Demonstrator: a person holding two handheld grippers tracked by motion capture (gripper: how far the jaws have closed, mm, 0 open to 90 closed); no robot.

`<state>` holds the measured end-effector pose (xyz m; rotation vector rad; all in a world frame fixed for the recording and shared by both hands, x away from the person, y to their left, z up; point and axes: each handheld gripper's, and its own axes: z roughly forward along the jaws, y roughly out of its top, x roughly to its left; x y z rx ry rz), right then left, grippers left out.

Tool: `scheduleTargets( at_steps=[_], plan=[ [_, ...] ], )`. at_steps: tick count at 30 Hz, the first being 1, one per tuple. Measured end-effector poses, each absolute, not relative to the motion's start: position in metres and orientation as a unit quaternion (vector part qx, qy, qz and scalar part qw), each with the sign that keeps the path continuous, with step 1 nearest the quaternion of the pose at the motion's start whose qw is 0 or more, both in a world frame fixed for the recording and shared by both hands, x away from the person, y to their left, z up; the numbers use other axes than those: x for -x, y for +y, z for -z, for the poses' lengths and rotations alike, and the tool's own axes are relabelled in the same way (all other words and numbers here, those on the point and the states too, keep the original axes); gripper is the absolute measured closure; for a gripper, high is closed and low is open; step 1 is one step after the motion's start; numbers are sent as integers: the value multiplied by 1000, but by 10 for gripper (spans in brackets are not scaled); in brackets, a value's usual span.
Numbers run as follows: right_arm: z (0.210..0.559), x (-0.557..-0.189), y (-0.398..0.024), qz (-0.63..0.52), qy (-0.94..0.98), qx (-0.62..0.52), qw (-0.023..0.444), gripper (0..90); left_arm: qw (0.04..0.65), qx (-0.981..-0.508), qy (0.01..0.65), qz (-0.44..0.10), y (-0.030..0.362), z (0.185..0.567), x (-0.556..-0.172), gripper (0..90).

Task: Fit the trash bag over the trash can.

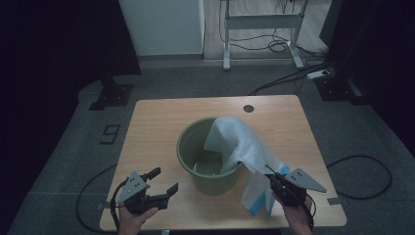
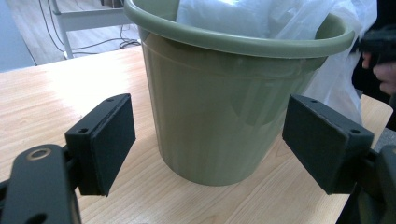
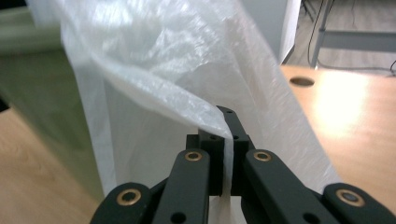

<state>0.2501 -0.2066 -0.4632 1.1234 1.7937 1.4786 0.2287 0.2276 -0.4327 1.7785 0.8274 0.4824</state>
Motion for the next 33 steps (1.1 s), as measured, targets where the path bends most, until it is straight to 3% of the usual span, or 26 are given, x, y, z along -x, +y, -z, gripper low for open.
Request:
scheduleTargets(
  at_steps=[10, 17, 33],
  plan=[
    [410, -262, -205, -585, 648, -385, 300, 888, 535, -747, 336, -209, 221, 420, -227, 177],
    [368, -267, -179, -603, 656, -336, 304, 888, 543, -749, 313, -217, 205, 398, -225, 177],
    [351, -279, -131, -599, 691, -301, 272, 888, 545, -760, 283, -213, 165, 385, -232, 176]
  ],
)
